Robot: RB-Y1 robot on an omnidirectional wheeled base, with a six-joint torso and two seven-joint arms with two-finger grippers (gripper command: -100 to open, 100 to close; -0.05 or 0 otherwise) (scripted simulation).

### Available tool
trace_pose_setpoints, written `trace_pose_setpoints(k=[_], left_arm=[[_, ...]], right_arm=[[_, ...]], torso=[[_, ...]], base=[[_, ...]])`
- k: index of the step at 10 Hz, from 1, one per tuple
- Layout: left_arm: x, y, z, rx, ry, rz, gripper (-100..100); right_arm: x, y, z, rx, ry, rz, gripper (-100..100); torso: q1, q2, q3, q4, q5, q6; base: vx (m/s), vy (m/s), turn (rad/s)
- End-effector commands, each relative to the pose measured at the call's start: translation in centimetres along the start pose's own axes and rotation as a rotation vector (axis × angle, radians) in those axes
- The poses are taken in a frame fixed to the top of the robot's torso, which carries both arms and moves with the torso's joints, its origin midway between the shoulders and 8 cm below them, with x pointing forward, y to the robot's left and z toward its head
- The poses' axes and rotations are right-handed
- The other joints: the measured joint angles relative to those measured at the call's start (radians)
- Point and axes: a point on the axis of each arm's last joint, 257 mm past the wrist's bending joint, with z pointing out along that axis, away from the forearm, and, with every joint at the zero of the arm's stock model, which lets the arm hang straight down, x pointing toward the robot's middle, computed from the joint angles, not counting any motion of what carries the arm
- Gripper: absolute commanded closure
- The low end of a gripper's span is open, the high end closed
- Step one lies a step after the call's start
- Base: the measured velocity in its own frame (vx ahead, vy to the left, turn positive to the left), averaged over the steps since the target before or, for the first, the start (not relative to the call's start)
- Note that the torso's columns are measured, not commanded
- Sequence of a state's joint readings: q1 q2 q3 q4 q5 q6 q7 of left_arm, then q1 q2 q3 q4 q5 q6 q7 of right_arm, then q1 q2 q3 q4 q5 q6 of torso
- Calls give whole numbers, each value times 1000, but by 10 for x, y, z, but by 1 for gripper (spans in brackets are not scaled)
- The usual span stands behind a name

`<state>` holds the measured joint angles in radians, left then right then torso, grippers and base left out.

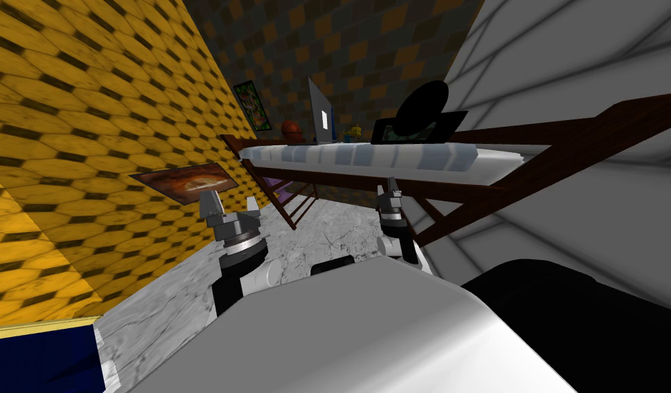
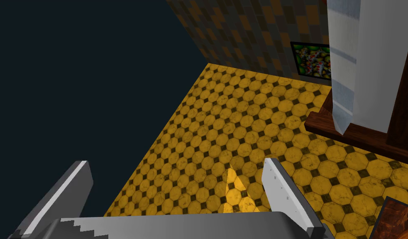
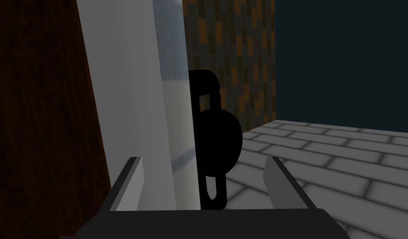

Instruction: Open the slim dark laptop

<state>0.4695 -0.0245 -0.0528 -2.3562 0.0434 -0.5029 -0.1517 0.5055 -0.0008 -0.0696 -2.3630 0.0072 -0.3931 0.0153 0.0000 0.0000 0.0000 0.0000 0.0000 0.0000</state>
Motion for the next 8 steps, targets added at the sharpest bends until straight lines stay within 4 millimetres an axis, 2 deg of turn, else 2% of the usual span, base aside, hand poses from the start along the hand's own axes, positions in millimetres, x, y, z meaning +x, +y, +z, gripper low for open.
trace_pose_setpoints(k=[1,8], left_arm=[[0,0,0,0,0,0,0],[0,0,0,0,0,0,0]], right_arm=[[0,0,0,0,0,0,0],[0,0,0,0,0,0,0]], torso=[[0,0,0,0,0,0],[0,0,0,0,0,0]], base=[[0,0,0],[0,0,0]])
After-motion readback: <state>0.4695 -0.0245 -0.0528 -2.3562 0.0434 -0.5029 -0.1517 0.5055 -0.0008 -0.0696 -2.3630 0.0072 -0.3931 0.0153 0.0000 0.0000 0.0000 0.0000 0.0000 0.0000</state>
